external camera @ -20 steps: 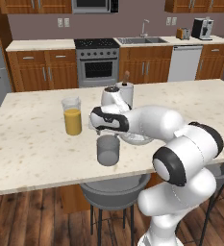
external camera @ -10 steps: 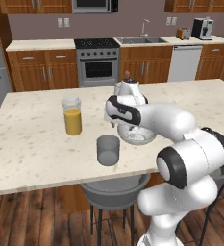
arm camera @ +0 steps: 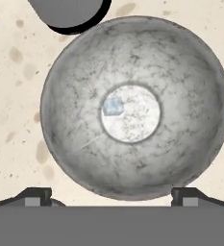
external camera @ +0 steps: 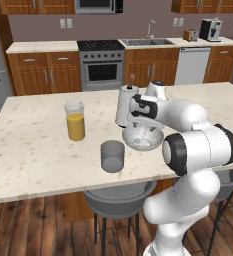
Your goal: There are two ice cubes in the ice bowl. Place both ice cubes in the glass cup.
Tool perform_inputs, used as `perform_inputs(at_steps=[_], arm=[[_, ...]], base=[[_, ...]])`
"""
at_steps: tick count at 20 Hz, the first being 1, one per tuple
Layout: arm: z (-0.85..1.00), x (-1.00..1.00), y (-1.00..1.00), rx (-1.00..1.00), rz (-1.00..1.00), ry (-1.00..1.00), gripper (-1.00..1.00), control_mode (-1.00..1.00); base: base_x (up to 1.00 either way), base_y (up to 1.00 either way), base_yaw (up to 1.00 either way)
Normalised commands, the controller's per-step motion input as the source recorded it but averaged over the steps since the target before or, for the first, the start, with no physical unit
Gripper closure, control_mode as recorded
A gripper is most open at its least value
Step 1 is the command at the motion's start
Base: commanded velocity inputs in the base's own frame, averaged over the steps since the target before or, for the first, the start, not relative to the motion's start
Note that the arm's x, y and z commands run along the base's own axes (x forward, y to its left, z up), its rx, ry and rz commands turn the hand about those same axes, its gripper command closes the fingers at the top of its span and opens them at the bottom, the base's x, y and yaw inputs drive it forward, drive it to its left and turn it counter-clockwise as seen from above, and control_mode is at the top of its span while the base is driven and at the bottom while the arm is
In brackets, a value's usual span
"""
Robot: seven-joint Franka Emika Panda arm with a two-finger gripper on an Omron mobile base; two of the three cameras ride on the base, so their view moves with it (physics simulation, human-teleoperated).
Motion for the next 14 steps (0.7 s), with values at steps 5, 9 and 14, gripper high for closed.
perform_inputs(at_steps=[5, 9, 14], arm=[[-0.07, 0.64, -0.43, 0.00, 0.01, 0.02, -1.00, -1.00], [-0.21, 0.23, -0.02, -0.04, 0.00, 0.00, -1.00, -1.00], [-0.40, -0.03, 0.04, -0.03, 0.00, 0.00, -1.00, -1.00]], base=[[0.00, 0.00, 0.00], [0.00, 0.00, 0.00], [0.00, 0.00, 0.00]])
